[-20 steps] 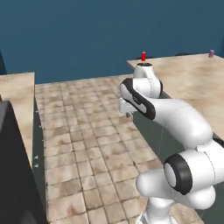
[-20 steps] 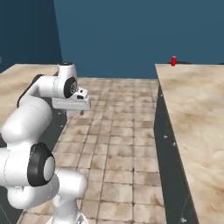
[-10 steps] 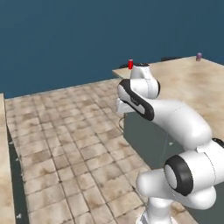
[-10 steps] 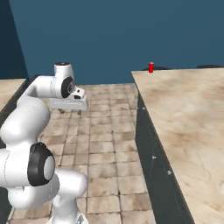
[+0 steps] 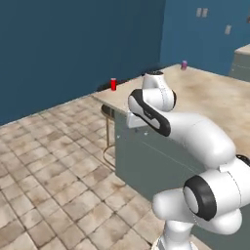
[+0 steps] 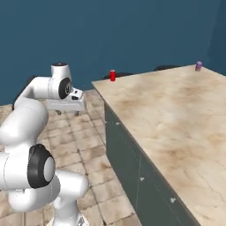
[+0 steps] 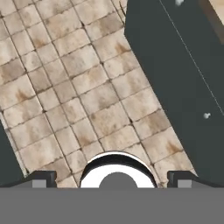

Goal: Four empty soda cans are scattered around the kitchen. Gather all the cans and cluster them next to the stove for recycling.

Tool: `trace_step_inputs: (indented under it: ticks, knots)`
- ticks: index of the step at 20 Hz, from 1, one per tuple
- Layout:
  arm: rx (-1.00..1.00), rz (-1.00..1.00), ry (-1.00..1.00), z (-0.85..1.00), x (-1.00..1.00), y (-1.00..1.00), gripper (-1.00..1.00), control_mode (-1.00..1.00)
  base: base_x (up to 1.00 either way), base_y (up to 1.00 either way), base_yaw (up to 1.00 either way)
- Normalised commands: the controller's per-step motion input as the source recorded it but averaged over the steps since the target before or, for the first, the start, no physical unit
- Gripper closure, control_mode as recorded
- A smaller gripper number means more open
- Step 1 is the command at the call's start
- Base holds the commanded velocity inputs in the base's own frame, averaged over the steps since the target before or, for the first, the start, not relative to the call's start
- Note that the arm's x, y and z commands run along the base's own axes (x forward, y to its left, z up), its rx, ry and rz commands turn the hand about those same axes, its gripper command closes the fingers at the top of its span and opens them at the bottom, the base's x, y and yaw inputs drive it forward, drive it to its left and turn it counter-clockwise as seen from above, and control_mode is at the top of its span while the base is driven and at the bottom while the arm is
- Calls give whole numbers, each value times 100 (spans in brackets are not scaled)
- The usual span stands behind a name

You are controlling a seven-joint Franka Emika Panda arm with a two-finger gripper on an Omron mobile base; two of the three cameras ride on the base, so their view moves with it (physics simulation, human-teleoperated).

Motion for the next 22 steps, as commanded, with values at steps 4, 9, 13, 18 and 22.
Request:
trace_step_inputs:
  ticks: [4,9,13,18,22]
  knots:
    - [0,0,0,0,0,0,-100,100,100,69,-59]
    - [0,0,0,0,0,0,-100,100,95,79,-61]
    - [0,0,0,0,0,0,-100,100,89,99,-58]
    - [0,0,0,0,0,0,-100,100,64,100,-59]
    - [0,0,0,0,0,0,-100,100,49,100,-59]
